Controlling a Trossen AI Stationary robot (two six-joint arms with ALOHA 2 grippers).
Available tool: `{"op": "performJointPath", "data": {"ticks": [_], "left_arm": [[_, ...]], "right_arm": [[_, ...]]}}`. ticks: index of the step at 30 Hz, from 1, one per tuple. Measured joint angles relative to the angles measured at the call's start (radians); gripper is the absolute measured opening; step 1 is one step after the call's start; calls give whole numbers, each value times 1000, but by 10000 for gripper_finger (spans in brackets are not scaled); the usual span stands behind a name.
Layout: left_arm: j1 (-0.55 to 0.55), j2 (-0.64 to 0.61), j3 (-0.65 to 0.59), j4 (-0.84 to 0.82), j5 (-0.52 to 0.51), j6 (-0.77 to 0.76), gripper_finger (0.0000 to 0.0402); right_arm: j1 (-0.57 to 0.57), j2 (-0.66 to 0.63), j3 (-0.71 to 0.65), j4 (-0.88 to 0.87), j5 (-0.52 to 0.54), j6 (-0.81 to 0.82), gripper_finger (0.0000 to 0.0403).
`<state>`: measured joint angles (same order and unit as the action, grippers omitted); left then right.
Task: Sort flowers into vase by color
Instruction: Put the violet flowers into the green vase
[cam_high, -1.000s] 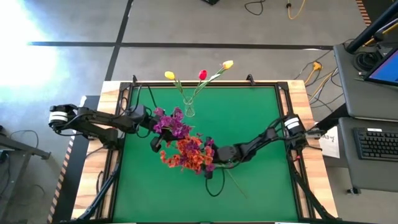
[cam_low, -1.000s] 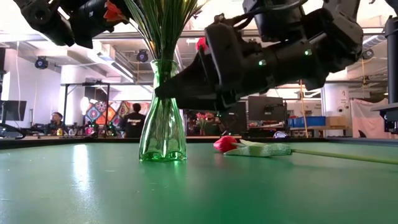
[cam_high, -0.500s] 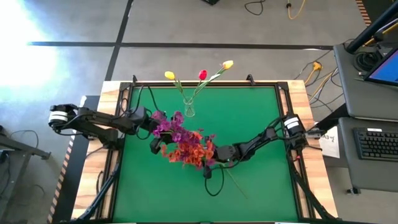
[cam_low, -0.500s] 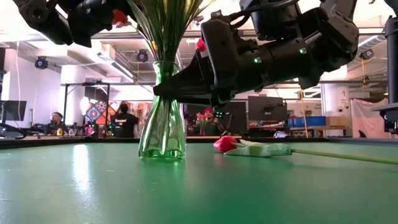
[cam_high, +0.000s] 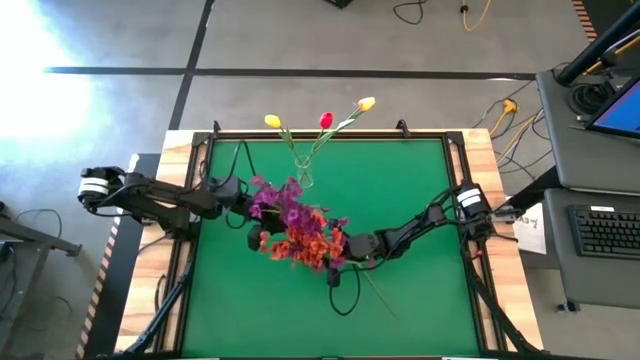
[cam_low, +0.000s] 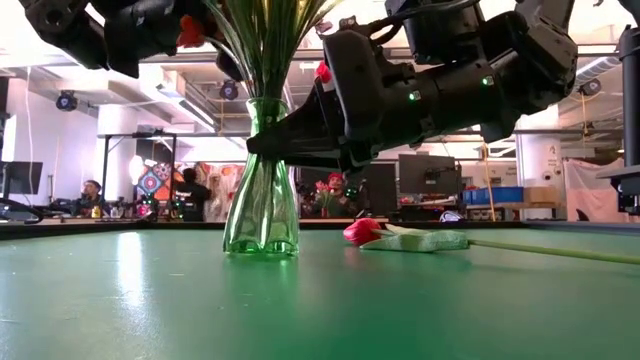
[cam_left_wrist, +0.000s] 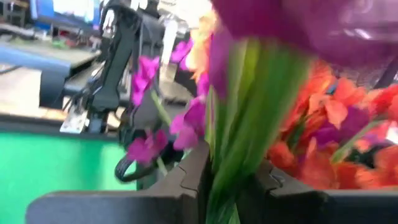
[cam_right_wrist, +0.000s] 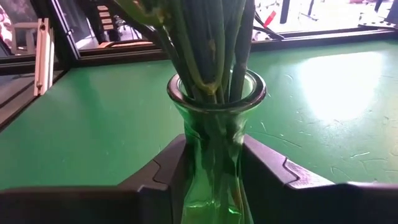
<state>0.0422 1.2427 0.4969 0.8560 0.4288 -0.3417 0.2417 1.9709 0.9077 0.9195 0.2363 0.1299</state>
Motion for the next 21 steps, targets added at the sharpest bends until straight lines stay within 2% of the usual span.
{"op": "performJointPath", "data": {"ticks": [7,14,21], "left_arm": [[-10,0,0,-21,10,26,40],[-11,1,0,-10,144,45,40],[-9,10,0,-26,139,45,44]], "right_arm": [[0,0,0,-1,-6,0,117],[0,0,0,-2,-8,-1,115],[0,0,0,-3,-3,0,116]]}}
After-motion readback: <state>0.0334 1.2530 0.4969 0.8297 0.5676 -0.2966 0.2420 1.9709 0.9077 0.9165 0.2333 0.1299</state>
